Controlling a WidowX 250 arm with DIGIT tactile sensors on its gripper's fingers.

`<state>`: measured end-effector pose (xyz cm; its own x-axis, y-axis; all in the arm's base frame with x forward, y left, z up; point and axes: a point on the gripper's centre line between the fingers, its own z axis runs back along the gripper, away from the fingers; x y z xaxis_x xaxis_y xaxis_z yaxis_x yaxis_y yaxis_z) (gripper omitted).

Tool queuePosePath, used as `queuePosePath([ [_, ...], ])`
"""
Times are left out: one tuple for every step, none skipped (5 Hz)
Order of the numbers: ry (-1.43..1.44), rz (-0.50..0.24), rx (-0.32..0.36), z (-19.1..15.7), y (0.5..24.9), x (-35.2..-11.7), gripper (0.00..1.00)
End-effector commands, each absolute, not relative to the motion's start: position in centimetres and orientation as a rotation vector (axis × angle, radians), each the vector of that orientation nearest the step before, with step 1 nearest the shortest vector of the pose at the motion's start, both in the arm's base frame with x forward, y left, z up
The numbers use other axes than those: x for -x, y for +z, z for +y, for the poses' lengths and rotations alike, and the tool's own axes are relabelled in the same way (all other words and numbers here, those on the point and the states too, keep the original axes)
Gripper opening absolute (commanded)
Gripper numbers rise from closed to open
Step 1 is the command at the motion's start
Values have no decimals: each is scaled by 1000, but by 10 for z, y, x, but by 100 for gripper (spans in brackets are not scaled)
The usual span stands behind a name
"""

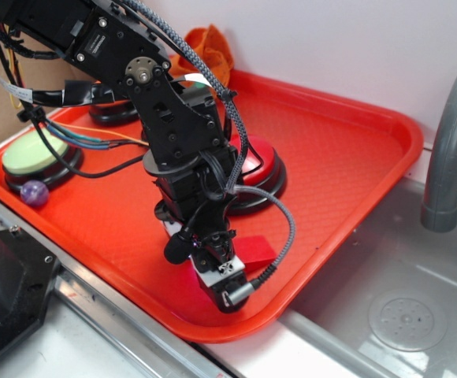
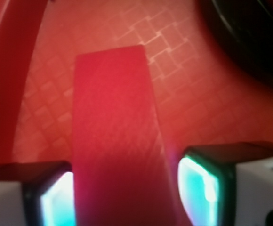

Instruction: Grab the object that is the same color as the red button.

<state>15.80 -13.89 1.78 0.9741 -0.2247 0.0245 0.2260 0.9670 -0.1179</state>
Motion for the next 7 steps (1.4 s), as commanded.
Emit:
queuePosePath([
  [-226, -30, 98, -142, 39, -165, 0],
  [-242, 10, 56, -136, 62, -171, 0],
  [-172, -18, 79, -111, 98, -171, 0],
  [-89, -49, 46, -83, 120, -162, 0],
  [7, -25, 19, -45, 128, -148, 0],
  [74, -3, -2, -20, 129, -137, 0],
  [57, 94, 9, -15, 134, -136, 0],
])
